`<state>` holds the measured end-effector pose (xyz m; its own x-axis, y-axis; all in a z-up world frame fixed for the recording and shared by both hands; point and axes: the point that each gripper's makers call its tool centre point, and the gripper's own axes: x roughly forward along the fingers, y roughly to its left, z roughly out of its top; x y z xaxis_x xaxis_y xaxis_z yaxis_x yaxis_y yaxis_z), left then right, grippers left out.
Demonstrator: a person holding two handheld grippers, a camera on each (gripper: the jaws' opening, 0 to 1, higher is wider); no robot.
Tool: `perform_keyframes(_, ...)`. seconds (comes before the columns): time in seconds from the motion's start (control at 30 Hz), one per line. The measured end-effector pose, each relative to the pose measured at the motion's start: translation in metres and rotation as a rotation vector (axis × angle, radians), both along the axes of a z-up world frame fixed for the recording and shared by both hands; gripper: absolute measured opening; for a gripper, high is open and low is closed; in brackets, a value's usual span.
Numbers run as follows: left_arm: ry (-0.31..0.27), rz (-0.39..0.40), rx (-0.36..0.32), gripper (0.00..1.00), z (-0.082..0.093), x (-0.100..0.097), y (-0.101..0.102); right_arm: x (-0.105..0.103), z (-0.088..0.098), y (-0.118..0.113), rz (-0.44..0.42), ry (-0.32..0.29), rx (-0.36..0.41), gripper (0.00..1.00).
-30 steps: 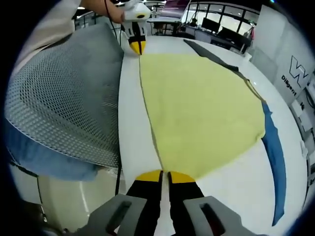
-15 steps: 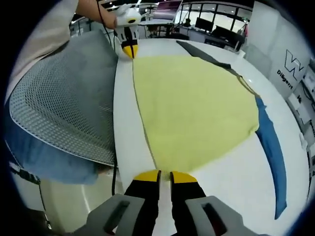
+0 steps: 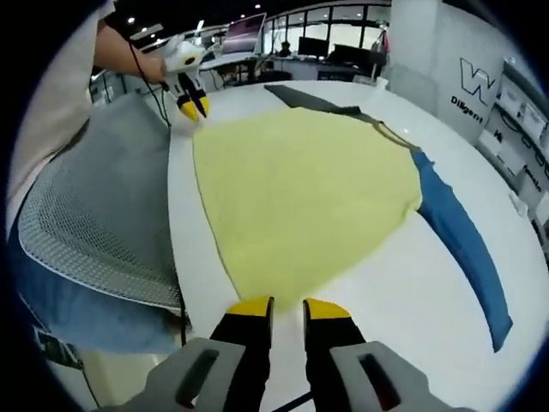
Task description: Fold the garment on the visible template until the final outline fits inside the template.
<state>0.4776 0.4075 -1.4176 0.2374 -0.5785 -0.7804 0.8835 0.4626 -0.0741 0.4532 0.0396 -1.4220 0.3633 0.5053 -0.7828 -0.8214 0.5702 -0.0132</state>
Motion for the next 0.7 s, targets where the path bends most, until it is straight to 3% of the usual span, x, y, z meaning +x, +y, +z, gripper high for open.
perform_keyframes(0.17, -0.011, 0.073, -0.026, 0.14, 0.003, 0.018, 0.01, 0.012, 0.003, -0.01, -0.063, 0.001, 0.024, 0.08)
perform_keyframes(0.5, -0.015, 0.32, -0.139, 0.17, 0.018, 0.07, 0.043, 0.04, 0.011, -0.03, -0.269, -0.009, 0.122, 0.1)
perform_keyframes(0.7, -0.022, 0.397, -0.184, 0.17, 0.024, 0.086, 0.056, 0.059, 0.014, -0.054, -0.393, -0.022, 0.166, 0.1)
